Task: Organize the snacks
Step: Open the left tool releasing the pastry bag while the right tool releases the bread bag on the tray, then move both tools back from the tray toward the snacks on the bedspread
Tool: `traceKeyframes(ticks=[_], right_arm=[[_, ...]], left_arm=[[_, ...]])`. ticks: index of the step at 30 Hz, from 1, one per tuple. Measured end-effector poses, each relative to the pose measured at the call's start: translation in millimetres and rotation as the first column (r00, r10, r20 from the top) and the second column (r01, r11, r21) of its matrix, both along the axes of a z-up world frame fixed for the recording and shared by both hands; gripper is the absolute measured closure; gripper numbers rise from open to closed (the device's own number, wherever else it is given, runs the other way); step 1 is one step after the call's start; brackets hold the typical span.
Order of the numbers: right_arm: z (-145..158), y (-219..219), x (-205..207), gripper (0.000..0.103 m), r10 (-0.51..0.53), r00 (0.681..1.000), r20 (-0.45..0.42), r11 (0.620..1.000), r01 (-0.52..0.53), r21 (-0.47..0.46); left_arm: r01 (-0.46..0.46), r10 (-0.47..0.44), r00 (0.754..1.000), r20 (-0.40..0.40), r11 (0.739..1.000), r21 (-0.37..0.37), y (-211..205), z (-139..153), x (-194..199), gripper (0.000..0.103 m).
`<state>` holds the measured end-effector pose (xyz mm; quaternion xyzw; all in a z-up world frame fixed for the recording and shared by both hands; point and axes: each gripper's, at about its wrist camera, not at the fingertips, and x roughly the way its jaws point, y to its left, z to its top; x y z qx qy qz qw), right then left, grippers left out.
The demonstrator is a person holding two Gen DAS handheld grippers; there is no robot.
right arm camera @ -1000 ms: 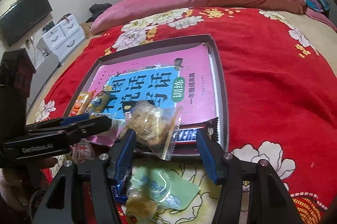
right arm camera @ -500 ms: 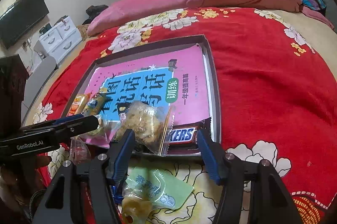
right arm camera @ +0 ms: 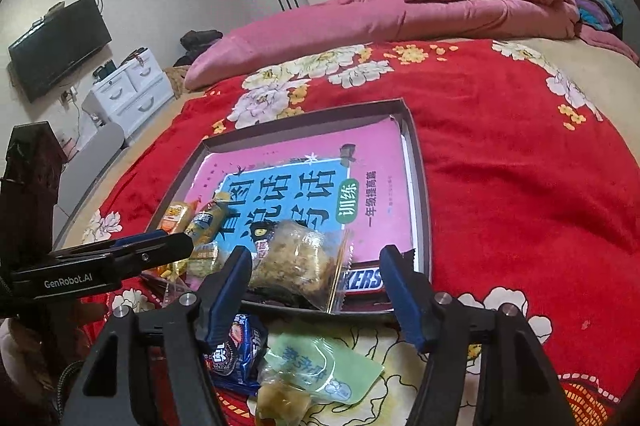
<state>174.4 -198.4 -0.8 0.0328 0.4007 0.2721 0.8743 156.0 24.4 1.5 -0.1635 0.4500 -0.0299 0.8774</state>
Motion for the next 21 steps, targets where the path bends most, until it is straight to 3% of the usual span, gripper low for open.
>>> traceKeyframes(ticks=[21], right_arm=[[13.5,-3.3,-17.5,0.031,0.031,0.998,0.056,1.000,-0.031,0.003]], left_arm=[[-0.022,0.022,1.000,0.009,1.000,0.022,9.6,3.9,-23.1,0.034]])
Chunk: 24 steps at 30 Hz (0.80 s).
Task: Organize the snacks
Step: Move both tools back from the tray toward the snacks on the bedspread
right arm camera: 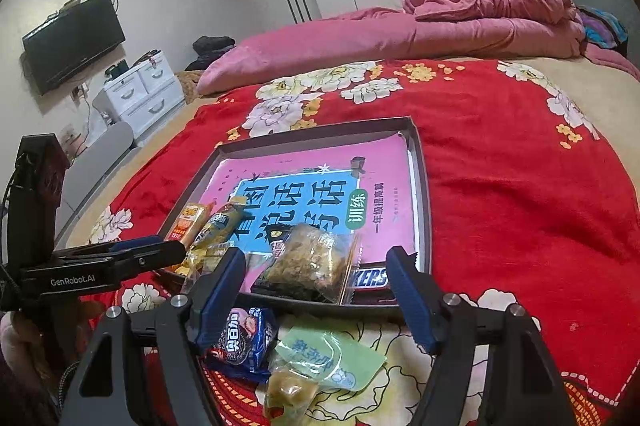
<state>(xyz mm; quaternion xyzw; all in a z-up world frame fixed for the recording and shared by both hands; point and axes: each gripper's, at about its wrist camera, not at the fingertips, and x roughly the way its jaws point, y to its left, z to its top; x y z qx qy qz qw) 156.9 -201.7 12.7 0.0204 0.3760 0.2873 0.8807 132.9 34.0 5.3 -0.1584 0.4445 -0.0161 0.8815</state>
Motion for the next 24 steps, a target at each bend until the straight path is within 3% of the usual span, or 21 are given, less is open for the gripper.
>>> traceKeyframes(ticks=[24], right_arm=[[5.3,-1.3,-17.7,0.028,0.027,0.999,0.022,1.000,-0.027,-0.002]], left_arm=[[-0.008,0.009,1.000,-0.027,0.999,0.036,5.5,-2.3,-27.5,0.034]])
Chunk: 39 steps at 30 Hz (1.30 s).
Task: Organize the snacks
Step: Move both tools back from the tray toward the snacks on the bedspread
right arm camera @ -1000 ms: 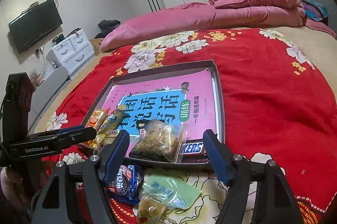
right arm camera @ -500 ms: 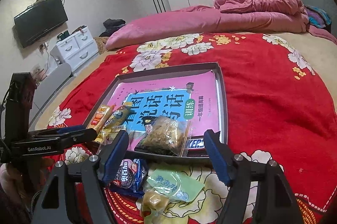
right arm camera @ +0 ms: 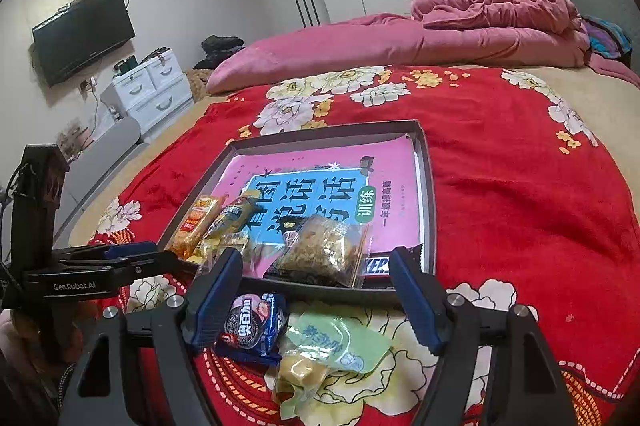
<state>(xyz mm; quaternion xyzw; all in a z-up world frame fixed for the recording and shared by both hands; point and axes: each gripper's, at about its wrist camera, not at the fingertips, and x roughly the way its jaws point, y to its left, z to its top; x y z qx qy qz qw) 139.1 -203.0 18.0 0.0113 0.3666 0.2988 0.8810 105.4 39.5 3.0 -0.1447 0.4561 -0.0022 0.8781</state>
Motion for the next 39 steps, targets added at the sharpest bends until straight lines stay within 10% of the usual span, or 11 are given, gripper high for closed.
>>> traceKeyframes(ticks=[39], right_arm=[[-24.5,35.9,-37.3,0.027,0.103,0.995,0.003,0.970,-0.100,-0.222]], left_arm=[[0.125,-0.114,0.988,-0.105,0.987,0.103,-27.9,-34.5,-18.0,0.034]])
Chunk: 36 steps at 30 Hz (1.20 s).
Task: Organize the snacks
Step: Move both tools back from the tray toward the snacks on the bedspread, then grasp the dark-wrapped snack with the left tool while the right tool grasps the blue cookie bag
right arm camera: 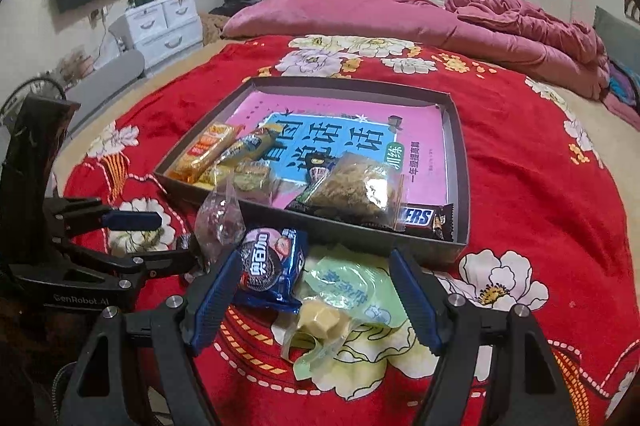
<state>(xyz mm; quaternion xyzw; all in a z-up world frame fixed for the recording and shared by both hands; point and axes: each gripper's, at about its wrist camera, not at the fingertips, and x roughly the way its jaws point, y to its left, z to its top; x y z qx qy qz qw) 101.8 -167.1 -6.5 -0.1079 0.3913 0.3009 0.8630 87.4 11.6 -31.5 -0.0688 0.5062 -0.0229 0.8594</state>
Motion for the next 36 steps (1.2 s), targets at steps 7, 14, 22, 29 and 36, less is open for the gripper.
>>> traceKeyframes(ticks=[7,14,22,29,36], right_arm=[[-6.1,8.2,-4.4,0.027,0.024,1.000,0.004,0.999,-0.024,-0.046],[-16.6,16.4,-3.5,0.027,0.039,0.999,-0.027,0.997,-0.041,-0.062],[-25.7,22.8,-2.3,0.027,0.051,0.997,-0.049,0.996,-0.055,-0.077],[-30.9,28.3,1.0,0.027,0.056,0.996,-0.065,0.995,-0.061,-0.077],[-38.6,38.7,4.3,0.027,0.066,0.994,-0.087,0.994,-0.073,-0.076]], left_arm=[[0.028,-0.028,1.000,0.013,0.999,0.025,-1.7,-2.9,0.4,0.034],[0.089,-0.091,0.995,0.028,0.995,0.049,-9.8,-4.4,2.5,0.036],[0.137,-0.138,0.990,0.024,0.990,0.038,-14.8,-10.6,6.2,0.055],[0.149,-0.149,0.988,0.029,0.989,0.006,-10.5,-12.5,5.6,0.063],[0.136,-0.136,0.990,0.039,0.991,-0.013,-2.8,-10.3,4.9,0.066]])
